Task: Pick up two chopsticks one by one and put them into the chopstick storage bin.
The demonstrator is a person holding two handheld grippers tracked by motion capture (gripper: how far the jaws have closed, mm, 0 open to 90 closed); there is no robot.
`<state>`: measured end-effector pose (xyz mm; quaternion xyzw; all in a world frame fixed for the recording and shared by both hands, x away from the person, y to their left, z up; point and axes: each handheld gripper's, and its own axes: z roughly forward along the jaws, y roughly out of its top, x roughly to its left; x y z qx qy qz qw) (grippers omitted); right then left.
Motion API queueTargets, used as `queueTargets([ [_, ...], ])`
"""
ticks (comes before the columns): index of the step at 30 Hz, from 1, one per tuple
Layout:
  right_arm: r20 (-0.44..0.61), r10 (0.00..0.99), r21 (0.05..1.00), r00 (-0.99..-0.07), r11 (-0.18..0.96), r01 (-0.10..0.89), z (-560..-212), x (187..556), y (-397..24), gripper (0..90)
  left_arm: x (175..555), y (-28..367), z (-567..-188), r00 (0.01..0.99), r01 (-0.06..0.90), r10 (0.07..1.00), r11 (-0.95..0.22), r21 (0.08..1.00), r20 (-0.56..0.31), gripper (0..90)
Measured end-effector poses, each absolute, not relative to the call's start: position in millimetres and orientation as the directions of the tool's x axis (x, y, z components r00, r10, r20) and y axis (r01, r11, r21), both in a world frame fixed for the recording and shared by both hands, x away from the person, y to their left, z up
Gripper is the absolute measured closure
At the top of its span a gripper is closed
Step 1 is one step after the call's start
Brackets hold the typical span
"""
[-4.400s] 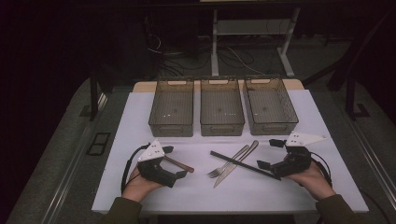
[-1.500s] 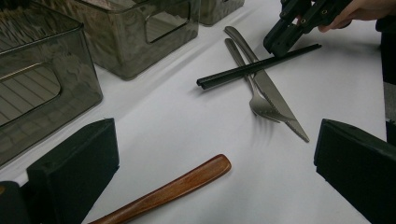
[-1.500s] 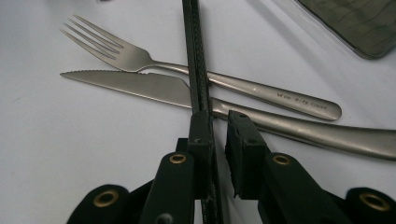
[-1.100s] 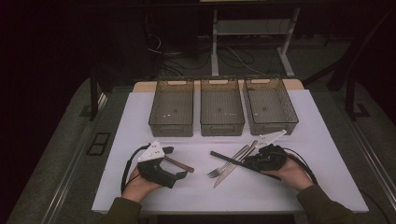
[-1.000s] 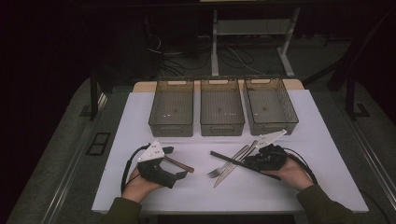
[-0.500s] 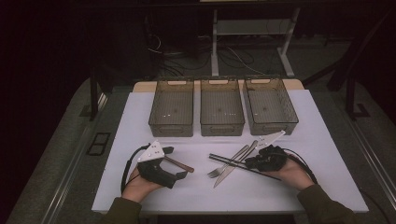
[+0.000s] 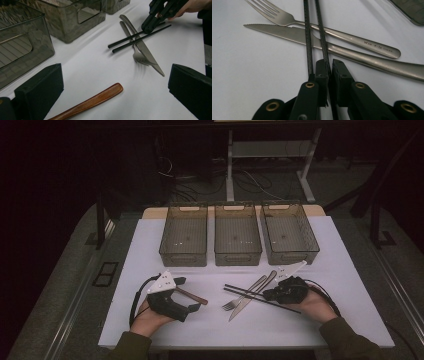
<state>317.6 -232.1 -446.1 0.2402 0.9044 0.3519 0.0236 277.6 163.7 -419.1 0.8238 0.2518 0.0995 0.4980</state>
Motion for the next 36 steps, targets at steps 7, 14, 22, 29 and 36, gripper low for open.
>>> queueTargets([
  [7,0.121,0.449,0.651,-0.886,0.637,0.412,-447,318,-233,83.7,278,164,-419,0.854,0.316,0.514,-0.377,0.871,-0.087,0.0],
  [14,0.107,0.447,0.654,-0.888,0.642,0.401,-446,318,-233,84.5,277,164,-419,0.855,0.314,0.512,-0.38,0.87,-0.085,0.0],
  [22,0.108,0.454,0.667,-0.884,0.626,0.403,-443,318,-236,84.5,277,164,-420,0.854,0.318,0.513,-0.379,0.869,-0.089,0.0],
  [29,0.122,0.465,0.684,-0.877,0.6,0.414,-438,318,-240,84.5,275,166,-421,0.85,0.321,0.52,-0.381,0.867,-0.087,0.0],
  [36,0.133,0.479,0.702,-0.868,0.573,0.423,-433,317,-243,84.5,274,167,-423,0.848,0.322,0.522,-0.382,0.866,-0.085,0.0],
])
